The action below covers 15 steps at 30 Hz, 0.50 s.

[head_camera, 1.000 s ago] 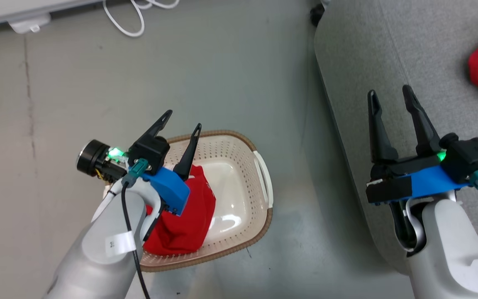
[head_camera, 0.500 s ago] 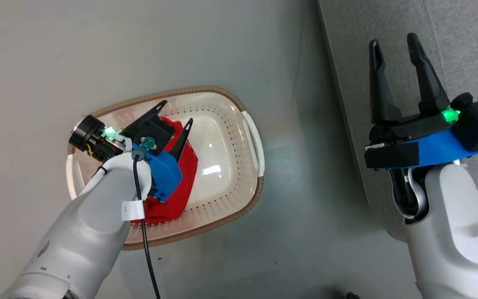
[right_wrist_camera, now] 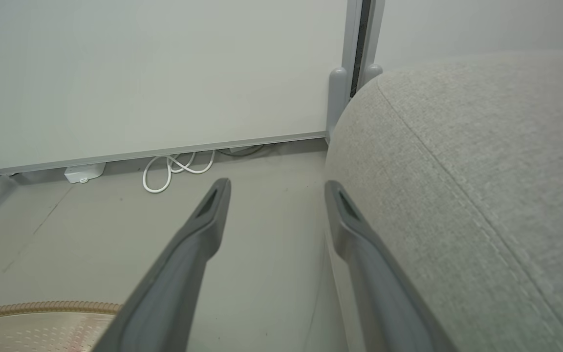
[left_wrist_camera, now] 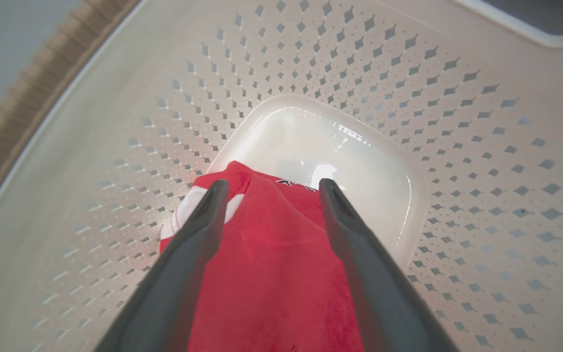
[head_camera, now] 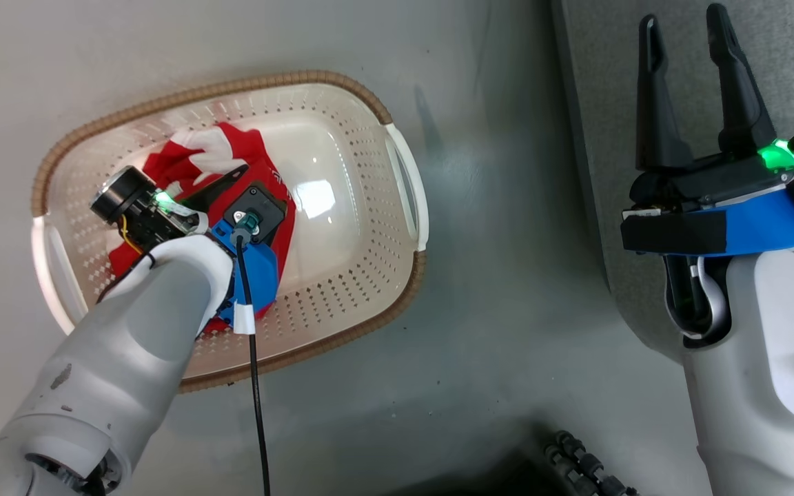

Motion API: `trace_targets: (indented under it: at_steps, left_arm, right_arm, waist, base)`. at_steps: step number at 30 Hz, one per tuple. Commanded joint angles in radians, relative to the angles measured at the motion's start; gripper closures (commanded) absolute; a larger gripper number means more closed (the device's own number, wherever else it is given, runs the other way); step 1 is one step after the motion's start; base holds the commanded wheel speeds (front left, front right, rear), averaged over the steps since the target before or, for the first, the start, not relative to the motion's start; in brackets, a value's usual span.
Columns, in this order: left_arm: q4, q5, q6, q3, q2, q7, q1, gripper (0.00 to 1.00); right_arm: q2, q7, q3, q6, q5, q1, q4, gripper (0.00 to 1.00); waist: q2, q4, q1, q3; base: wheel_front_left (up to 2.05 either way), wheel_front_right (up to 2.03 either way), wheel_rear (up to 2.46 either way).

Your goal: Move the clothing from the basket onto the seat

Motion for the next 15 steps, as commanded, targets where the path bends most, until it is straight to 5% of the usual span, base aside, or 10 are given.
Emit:
trace_targets:
  at_steps: [1,15]
  left_arm:
    - [0.013,-0.006,-0.001,-0.026,0.012,0.010,-0.028,0.00]
    - [0.076,0.022,0.005,-0.127,0.044,0.229,-0.127,0.00]
  right_arm:
    - [0.001,0.000,0.000,0.000,0.007,-0.020,-0.012,0.00]
    - [0.001,0.000,0.006,0.000,0.012,-0.036,-0.080,0.00]
  waist:
    - [0.0000,-0.011,-0.0001,0.043]
    - [0.0000,-0.018,-0.0001,0.169]
  base:
    - [0.00,0.00,0.00]
    - [0.00,0.00,0.00]
